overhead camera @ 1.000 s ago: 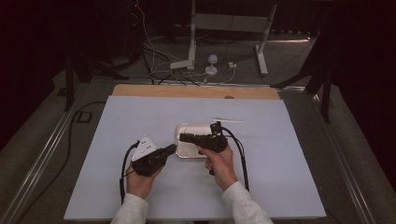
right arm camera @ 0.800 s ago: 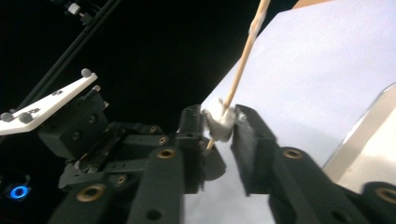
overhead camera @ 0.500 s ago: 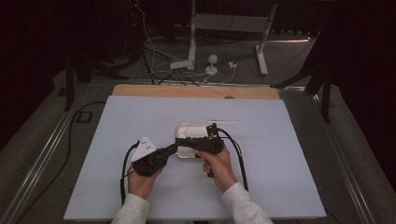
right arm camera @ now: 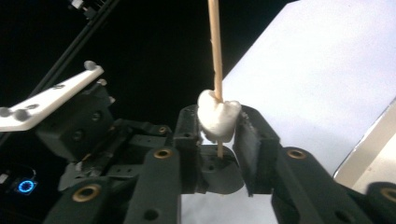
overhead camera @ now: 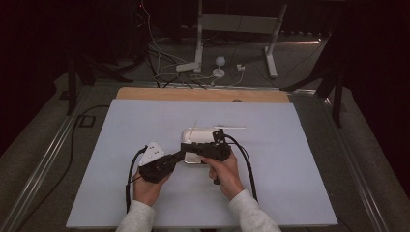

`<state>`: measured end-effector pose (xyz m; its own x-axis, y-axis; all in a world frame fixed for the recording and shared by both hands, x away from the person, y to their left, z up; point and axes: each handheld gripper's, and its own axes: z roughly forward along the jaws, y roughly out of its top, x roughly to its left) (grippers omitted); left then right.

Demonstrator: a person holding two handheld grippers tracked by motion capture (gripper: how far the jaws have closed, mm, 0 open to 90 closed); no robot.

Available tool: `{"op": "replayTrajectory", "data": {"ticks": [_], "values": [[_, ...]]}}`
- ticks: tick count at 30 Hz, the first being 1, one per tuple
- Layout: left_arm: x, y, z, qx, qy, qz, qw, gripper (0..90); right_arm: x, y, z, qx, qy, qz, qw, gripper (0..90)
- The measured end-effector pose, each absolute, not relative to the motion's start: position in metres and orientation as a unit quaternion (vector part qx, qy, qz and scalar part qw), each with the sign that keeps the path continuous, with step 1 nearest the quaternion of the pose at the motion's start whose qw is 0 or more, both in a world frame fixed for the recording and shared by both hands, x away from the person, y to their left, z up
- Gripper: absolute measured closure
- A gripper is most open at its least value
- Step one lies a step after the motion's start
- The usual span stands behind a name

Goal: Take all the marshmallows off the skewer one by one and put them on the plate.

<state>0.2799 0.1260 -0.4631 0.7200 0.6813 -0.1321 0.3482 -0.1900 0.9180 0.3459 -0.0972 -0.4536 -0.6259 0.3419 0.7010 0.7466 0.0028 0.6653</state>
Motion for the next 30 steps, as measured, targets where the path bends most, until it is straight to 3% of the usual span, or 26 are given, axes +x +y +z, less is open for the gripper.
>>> {"op": "replayTrajectory", "data": {"ticks": [8,16,18,20,22,30], "values": [[0.28,0.125,-0.464,0.757,0.339,0.158,0.535,90.0,0.344,-0.097,-0.452,-0.402,-0.694,-0.577,0.151,79.9],[0.279,0.126,-0.463,0.763,0.331,0.17,0.528,90.0,0.345,-0.102,-0.446,-0.416,-0.682,-0.585,0.141,80.5],[0.278,0.126,-0.468,0.779,0.326,0.183,0.503,90.0,0.346,-0.11,-0.442,-0.431,-0.658,-0.604,0.128,81.4],[0.279,0.127,-0.467,0.769,0.326,0.168,0.523,90.0,0.356,-0.126,-0.435,-0.442,-0.638,-0.614,0.141,81.2],[0.277,0.119,-0.465,0.777,0.313,0.173,0.518,90.0,0.358,-0.131,-0.431,-0.434,-0.658,-0.604,0.119,81.1],[0.278,0.123,-0.464,0.775,0.313,0.176,0.519,90.0,0.363,-0.137,-0.425,-0.44,-0.651,-0.608,0.113,80.6]]}}
